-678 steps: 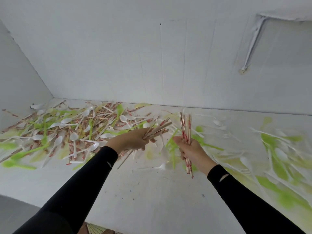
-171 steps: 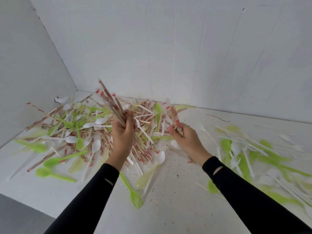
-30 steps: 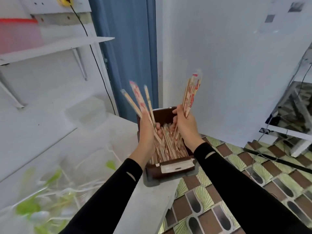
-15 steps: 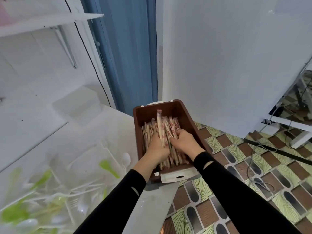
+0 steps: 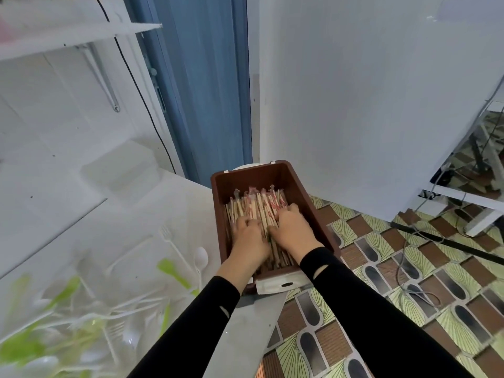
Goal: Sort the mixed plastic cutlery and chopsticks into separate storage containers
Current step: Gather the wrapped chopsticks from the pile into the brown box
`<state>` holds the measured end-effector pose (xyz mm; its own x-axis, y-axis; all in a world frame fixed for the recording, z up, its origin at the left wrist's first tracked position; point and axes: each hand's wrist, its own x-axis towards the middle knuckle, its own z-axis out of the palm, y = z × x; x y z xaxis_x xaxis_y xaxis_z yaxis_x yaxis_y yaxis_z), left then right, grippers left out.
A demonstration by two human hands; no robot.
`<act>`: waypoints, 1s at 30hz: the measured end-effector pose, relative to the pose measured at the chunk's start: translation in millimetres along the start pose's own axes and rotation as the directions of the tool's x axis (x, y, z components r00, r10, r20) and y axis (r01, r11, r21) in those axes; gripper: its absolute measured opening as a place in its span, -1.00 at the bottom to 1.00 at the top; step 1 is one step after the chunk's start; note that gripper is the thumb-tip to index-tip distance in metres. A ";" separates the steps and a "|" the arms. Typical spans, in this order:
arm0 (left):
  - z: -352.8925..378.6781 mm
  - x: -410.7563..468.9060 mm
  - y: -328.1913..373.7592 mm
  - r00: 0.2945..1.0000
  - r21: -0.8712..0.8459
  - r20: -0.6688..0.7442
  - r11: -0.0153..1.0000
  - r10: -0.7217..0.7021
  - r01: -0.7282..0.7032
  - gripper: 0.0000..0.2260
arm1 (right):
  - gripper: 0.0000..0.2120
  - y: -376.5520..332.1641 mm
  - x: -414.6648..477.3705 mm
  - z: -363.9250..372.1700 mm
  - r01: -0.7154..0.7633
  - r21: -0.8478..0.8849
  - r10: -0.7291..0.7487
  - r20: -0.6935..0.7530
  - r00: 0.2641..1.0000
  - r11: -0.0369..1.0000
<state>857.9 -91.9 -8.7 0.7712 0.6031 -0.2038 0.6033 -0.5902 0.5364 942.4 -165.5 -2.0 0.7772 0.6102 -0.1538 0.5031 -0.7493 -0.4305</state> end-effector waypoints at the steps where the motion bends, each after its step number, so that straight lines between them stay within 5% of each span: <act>1: -0.3 0.4 0.3 1.000 -0.002 -0.006 1.000 -0.019 0.019 -0.48 | -0.75 -0.8 0.9 0.4 -0.019 -0.002 0.019 -0.001 1.000 1.000; 7: -0.9 -2.1 3.7 0.999 0.130 -0.046 0.992 0.018 -0.012 -0.43 | -0.64 0.7 0.7 3.1 -0.088 -0.024 0.087 -0.064 0.994 0.996; 12: -2.0 0.0 4.3 1.000 0.217 0.029 0.976 -0.003 -0.004 -0.52 | -0.63 -3.4 1.1 2.4 0.105 -0.260 -0.160 -0.201 0.966 0.960; 16: -3.6 -3.2 8.0 0.993 0.154 0.033 0.982 -0.111 0.105 -0.45 | -0.73 -0.9 1.7 2.2 0.091 -0.269 -0.096 -0.006 0.995 0.959; 20: -7.0 -2.5 9.0 0.996 0.075 0.041 0.994 -0.083 0.079 -0.43 | -0.75 0.7 0.9 0.4 0.071 -0.246 -0.081 -0.032 0.996 0.967; 22: -6.3 -4.5 8.2 0.989 0.013 -0.089 0.993 0.115 -0.115 -0.53 | -0.70 -1.6 -4.8 -5.4 0.100 -0.149 -0.110 -0.064 0.992 0.984; 24: -12.3 -15.8 6.7 0.911 -0.018 -0.303 0.954 0.280 -0.299 -0.65 | -0.69 -4.8 -13.9 -11.0 0.148 -0.019 -0.149 -0.151 0.977 0.989; 27: -28.6 -39.4 -0.7 0.830 -0.132 -0.462 0.900 0.314 -0.415 -0.78 | -0.77 -11.1 -32.7 -17.7 0.259 0.109 -0.227 -0.243 0.943 0.960; 30: -42.1 -73.7 -32.1 0.820 -0.196 -0.505 0.889 0.269 -0.413 -0.79 | -0.82 -26.5 -64.0 -14.9 0.400 0.183 -0.344 -0.275 0.898 0.898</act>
<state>773.1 -94.8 23.5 0.6923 0.6067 0.3907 0.1782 -0.6684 0.7221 884.9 -188.6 32.5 0.6282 0.7352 0.2545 0.6940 -0.3816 -0.6105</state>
